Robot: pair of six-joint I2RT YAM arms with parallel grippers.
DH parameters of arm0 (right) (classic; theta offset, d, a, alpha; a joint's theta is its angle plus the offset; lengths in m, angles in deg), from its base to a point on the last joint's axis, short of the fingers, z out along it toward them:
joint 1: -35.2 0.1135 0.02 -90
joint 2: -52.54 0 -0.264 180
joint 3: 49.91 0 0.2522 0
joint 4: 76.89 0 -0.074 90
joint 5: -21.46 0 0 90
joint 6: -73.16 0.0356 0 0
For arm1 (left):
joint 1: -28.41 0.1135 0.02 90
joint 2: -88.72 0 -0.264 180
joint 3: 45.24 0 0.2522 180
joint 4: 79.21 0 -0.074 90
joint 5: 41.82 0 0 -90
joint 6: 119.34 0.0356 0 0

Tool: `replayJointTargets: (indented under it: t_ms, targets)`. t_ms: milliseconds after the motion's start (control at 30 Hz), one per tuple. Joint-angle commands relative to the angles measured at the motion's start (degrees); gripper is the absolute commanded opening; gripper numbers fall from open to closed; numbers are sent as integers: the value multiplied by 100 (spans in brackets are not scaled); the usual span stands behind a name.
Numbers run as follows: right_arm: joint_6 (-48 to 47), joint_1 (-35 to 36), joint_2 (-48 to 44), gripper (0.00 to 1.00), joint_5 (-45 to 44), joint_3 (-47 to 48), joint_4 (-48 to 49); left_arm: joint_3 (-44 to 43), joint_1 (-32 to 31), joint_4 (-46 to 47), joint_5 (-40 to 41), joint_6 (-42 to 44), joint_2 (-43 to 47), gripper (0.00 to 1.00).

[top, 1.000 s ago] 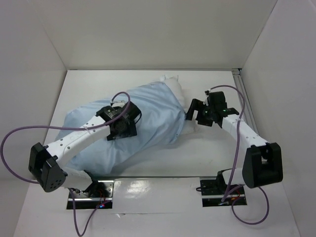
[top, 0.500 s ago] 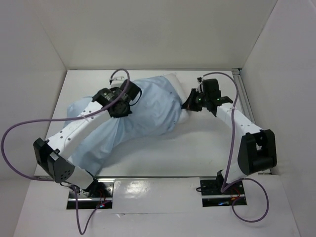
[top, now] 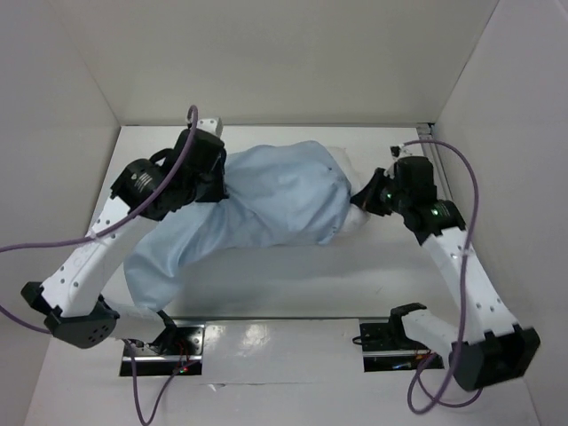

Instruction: Put the pillow into the pillowcase

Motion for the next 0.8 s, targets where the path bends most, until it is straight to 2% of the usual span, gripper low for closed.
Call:
replayJointTargets:
  t_ms: [0,100,200,233,267,367,400,533,567,633,767]
  targets:
    - [-74,36,-879,0,-433,223,-1214,-60,-59,-106,-600,81,661,0]
    - [312,36,-1056,0,-486,864,-2076,-323,-7,-353,-1163,212,513,0]
    - [768,36,-1056,0,-372,927,-2166,-324,274,-118,-1111,457,75,0]
    - [848,36,-987,0,-241,875,-2018,-324,397,214,-1111,572,-102,0]
    - [1006,36,-864,0,-240,875,-1651,-376,685,374,-972,651,-313,0]
    - [1323,36,-670,0,-65,473,-719,-955,960,962,-744,837,-1332,0]
    - [1515,36,-522,0,23,383,-20,-1209,1013,1286,-385,932,-1613,0]
    - [1798,36,-318,0,138,189,1313,-3131,944,1571,-215,1336,-2730,0]
    - [1798,36,-318,0,86,189,1402,-3241,943,1658,-215,1425,-2801,0]
    - [1572,88,-370,0,-90,259,1648,-3111,873,2008,-408,1557,-2636,0]
    - [1350,89,-205,0,-91,189,1737,-1961,1030,2405,-662,1496,-2170,0]
